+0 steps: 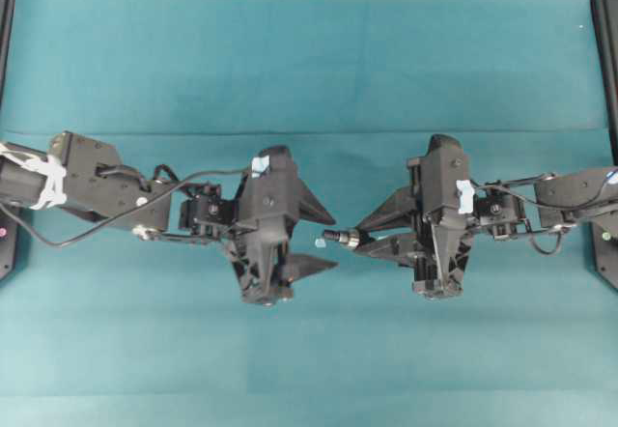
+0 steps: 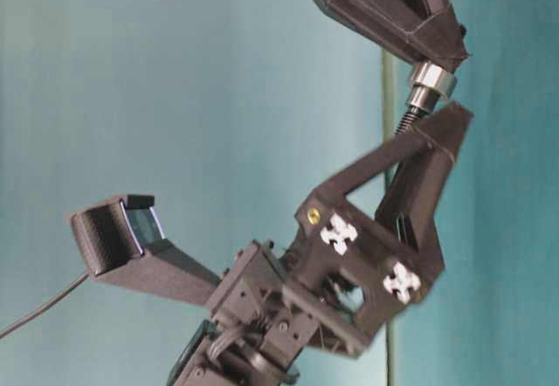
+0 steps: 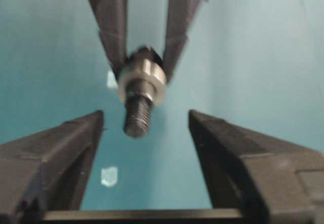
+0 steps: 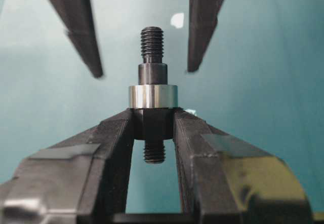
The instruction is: Insert the washer onto the shaft with both hands.
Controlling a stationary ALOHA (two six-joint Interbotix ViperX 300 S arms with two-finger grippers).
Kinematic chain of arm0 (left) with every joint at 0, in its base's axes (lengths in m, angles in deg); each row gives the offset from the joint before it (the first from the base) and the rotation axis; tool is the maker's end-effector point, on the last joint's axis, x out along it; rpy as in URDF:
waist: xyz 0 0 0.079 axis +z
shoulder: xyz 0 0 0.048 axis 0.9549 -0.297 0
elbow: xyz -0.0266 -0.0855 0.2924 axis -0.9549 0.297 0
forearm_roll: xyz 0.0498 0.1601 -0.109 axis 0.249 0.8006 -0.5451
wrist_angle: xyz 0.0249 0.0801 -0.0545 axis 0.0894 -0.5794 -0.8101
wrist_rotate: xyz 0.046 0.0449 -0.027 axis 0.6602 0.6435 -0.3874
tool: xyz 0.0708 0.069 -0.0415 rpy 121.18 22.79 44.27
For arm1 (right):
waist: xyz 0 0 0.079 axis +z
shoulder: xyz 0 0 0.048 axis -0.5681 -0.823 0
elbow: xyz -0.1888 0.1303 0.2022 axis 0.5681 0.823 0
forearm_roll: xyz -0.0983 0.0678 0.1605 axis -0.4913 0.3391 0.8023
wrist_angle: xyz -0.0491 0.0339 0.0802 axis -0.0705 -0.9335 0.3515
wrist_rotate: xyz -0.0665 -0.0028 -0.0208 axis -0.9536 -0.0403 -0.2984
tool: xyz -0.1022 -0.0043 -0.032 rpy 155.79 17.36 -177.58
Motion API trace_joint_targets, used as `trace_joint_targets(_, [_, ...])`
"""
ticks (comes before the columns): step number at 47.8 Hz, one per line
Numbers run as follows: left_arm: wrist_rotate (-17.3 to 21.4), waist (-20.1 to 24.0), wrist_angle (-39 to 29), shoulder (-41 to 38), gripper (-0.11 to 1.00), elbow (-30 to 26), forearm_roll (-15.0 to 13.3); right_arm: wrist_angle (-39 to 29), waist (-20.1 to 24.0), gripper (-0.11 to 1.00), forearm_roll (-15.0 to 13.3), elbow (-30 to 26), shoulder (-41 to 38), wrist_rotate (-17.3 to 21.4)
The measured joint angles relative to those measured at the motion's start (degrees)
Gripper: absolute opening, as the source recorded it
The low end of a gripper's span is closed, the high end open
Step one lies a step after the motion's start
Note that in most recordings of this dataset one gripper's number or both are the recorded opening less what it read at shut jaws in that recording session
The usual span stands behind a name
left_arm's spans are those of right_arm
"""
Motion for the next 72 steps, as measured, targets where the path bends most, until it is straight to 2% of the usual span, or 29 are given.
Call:
trace_joint_targets(14, [4.75, -0.62, -4.83, 3.25, 0.85, 0.97, -0.09, -0.09, 0.09, 0.00, -0.09, -0.09, 0.00, 0.00])
trace_joint_targets(21, [7.47, -0.70, -10.20, 4.57, 0.85, 2.46, -0.09, -0.09, 0.09, 0.00, -0.09, 0.00, 0.00, 0.00])
trace_joint_targets(32, [7.91, -0.79, -18.72, 6.68, 0.85, 4.22, 0.00, -1.14, 0.09, 0.00, 0.00, 0.00, 0.00, 0.00])
trace_joint_targets(46, [8.26, -0.79, -17.75, 8.00, 0.84, 4.48, 0.00, -1.41, 0.09, 0.00, 0.00, -0.09, 0.00, 0.00])
trace_joint_targets(72, [6.42, -0.79, -15.47, 12.39, 0.81, 7.56, 0.00, -1.41, 0.09, 0.00, 0.00, -0.09, 0.00, 0.00])
